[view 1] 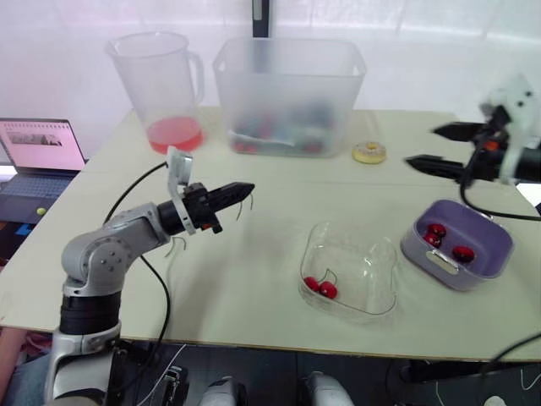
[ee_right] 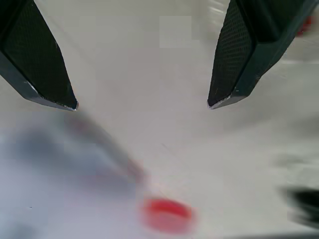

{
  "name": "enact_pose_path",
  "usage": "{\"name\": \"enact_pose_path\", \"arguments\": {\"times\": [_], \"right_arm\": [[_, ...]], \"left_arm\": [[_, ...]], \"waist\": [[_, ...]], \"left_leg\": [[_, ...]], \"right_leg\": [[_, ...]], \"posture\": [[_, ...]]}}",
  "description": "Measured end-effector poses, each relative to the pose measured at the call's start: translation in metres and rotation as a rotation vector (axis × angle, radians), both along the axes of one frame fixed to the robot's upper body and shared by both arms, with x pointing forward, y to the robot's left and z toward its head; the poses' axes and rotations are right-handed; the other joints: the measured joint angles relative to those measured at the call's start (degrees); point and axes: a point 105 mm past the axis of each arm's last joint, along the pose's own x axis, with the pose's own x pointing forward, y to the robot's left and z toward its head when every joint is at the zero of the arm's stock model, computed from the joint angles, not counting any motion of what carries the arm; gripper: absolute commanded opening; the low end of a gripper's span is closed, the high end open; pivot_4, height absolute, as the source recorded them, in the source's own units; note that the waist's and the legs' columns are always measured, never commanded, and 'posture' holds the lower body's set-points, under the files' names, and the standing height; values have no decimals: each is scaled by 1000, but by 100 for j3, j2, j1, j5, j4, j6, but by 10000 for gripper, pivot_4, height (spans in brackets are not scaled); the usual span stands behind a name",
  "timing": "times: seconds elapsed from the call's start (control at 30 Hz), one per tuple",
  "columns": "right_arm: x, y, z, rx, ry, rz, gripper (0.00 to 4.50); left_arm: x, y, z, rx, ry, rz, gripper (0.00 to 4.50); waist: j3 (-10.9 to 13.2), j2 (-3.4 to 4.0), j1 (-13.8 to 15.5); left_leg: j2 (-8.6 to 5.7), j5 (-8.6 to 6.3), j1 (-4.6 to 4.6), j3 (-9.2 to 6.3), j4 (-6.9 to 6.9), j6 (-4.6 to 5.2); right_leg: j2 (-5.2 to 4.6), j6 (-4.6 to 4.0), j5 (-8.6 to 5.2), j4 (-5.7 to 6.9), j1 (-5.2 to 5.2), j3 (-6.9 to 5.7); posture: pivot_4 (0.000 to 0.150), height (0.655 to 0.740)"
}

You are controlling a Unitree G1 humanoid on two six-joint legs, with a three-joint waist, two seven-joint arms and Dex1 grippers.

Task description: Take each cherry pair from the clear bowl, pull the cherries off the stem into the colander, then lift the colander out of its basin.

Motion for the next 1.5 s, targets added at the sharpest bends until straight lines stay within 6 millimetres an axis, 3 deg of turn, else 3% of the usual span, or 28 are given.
{"name": "enact_pose_path", "arguments": {"times": [0.17, 0.23, 0.4, 0.5, 0.63, 0.73, 0.93, 1.07, 1.13, 1.2, 1.3, 1.4, 1.5], "right_arm": [[-31, 63, -22, 24, 124, 307, 44209], [-44, 77, -28, 16, 161, 387, 44209], [-57, 87, -36, -18, 197, 434, 44209], [-55, 88, -38, -23, 204, 416, 45000], [-52, 87, -41, -26, 209, 378, 45000], [-51, 86, -43, -25, 218, 363, 45000], [-51, 81, -50, -28, 256, 336, 45000], [-51, 67, -53, -73, 269, 278, 45000], [-51, 57, -56, -117, 281, 238, 45000], [-52, 44, -58, -179, 294, 190, 45000], [-55, 35, -54, -229, 280, 174, 45000], [-55, 27, -54, -302, 255, 152, 45000], [-49, 23, -64, -389, 229, 153, 45000]], "left_arm": [[13, 43, -45, 10, 229, 192, 0], [17, 57, -55, 22, 267, 255, 0], [20, 82, -75, 52, 337, 355, 0], [23, 91, -82, 22, 370, 404, 9505], [29, 101, -80, 1, 362, 449, 30118], [33, 114, -67, 19, 321, 483, 44472], [42, 135, -25, 24, 159, 529, 44472], [49, 126, 24, -49, 29, 476, 44472], [47, 105, 46, -23, -58, 379, 44472], [34, 72, 56, 62, -147, 211, 44472], [17, 39, 53, 174, -236, 20, 44472], [-4, 21, 28, 334, -272, -151, 44472], [-22, 3, 17, 326, -276, -282, 44472]], "waist": [[3, -6, 42], [3, -7, 75], [2, -10, 121], [1, -11, 121], [1, -15, 116], [1, -16, 110], [1, -18, 108], [0, -31, 146], [1, -32, 139], [1, -32, 134], [2, -29, 76], [1, -26, -20], [2, -28, -15]], "left_leg": [[-12, -1, -10, -5, 2, 2], [-25, -3, -11, -5, 2, 6], [-35, -7, -11, -1, 4, 13], [-34, -7, -10, -1, 3, 13], [-34, -7, -11, -1, 2, 13], [-33, -7, -11, 0, 2, 13], [-33, -7, -12, 1, 1, 14], [-35, -9, -20, -1, 4, 17], [-37, -11, -21, 1, 5, 21], [-38, -13, -22, 4, 3, 24], [-34, -12, -15, 10, 1, 22], [-29, -10, -8, 13, -5, 20], [-26, -10, -9, 11, -3, 19]], "right_leg": [[-17, -1, 0, 1, -5, -3], [-33, -1, 0, 2, -8, -5], [-47, -1, 1, 3, -8, -7], [-47, -1, 1, 5, -8, -7], [-46, -1, 1, 7, -11, -8], [-46, -1, 1, 8, -12, -8], [-47, -1, 1, 7, -14, -9], [-50, -1, 1, 6, -14, -14], [-50, -1, 1, 2, -14, -14], [-49, 0, 1, -1, -15, -14], [-44, 0, 1, 2, -17, -14], [-39, -1, 0, 3, -17, -12], [-39, -1, 0, 3, -17, -5]], "posture": [[1500, 7078], [1500, 7078], [1500, 7078], [1500, 7078], [1500, 7078], [1500, 7078], [1500, 7078], [1500, 7078], [1500, 7078], [1500, 7078], [1500, 7078], [1500, 7078], [1500, 7078]]}}
